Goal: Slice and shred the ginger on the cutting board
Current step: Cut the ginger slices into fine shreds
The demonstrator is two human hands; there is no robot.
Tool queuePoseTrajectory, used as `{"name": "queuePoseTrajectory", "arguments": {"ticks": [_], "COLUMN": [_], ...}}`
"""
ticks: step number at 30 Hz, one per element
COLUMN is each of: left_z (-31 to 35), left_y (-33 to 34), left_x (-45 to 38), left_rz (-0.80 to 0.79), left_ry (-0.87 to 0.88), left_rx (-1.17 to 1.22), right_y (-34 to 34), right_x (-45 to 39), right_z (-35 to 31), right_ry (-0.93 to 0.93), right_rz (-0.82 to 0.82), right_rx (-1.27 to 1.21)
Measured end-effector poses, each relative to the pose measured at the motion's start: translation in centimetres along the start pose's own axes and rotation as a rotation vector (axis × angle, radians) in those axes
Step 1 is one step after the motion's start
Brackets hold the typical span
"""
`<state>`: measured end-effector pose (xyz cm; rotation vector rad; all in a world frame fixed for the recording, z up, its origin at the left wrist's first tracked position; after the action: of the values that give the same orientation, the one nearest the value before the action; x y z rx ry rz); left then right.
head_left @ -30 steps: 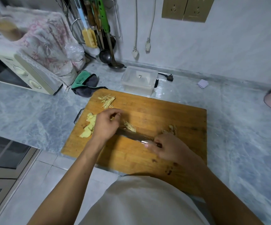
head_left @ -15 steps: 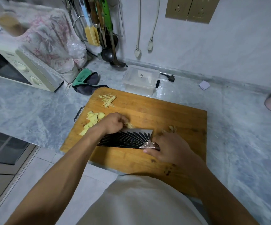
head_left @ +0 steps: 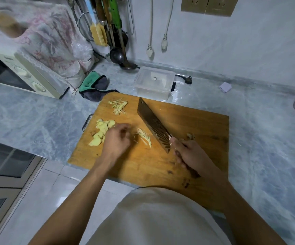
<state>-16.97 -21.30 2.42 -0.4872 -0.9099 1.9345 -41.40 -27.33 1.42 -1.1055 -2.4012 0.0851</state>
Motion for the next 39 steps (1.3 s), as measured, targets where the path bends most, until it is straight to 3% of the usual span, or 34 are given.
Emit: {"name": "queuePoseTrajectory", "arguments": {"ticks": [3,6,9,13,19,24,29,36,39], "left_z": [-1.4,-0.8,0.2,1.2,0.1,-1.3,-3.5,-1.3,0.3], "left_y": [5.3,7.7,9.1,8.9,7.4,4.7,1.5,-1.1,3.3], "left_x": [-0.1,-0.1,-0.5,-1.0,-4.0,-9.0,-11.3,-8.6,-5.1], "left_rz": [-0.325,-0.423,-0.353,-0.262,-0.355,-0.337,-0.198,0.047,-0.221], "left_ry": [-0.090,-0.130,-0.109,0.053,0.151,0.097,-0.014,0.165,0.291], "left_rx": [-0.332,-0.578,-0.496,-0.259,-0.291,-0.350,-0.337,-0.161,-0.131], "right_y": [-0.4,-0.5,-0.4,-0.2,-0.5,-0.8,-1.1,-1.3,-1.3], "right_x": [-0.6,-0.8,-0.9,-1.0,-2.1,-3.2,-4.1,-4.0,-3.7], "right_z": [-0.5,-0.5,-0.3,-0.4,-0.9,-2.0,-3.6,-3.4,-3.0], "right_ry": [0.012,0.026,0.042,0.047,0.039,0.028,-0.026,-0.028,-0.020], "right_rz": [0.046,0.059,0.061,0.048,0.022,-0.002,-0.011,-0.001,0.011], "right_rx": [-0.038,-0.066,-0.089,-0.108,-0.074,-0.057,-0.003,0.026,0.025]}}
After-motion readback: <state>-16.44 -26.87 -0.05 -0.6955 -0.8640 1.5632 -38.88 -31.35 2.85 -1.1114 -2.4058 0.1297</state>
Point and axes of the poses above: each hand's wrist, its own x-axis away from the middle knuckle, its own y-axis out of the palm, z = x × y, the point moved 10 cm from there along -x, towards the middle knuckle, and after that the axes turned 7 degrees about -x, right-handed, at the moved point
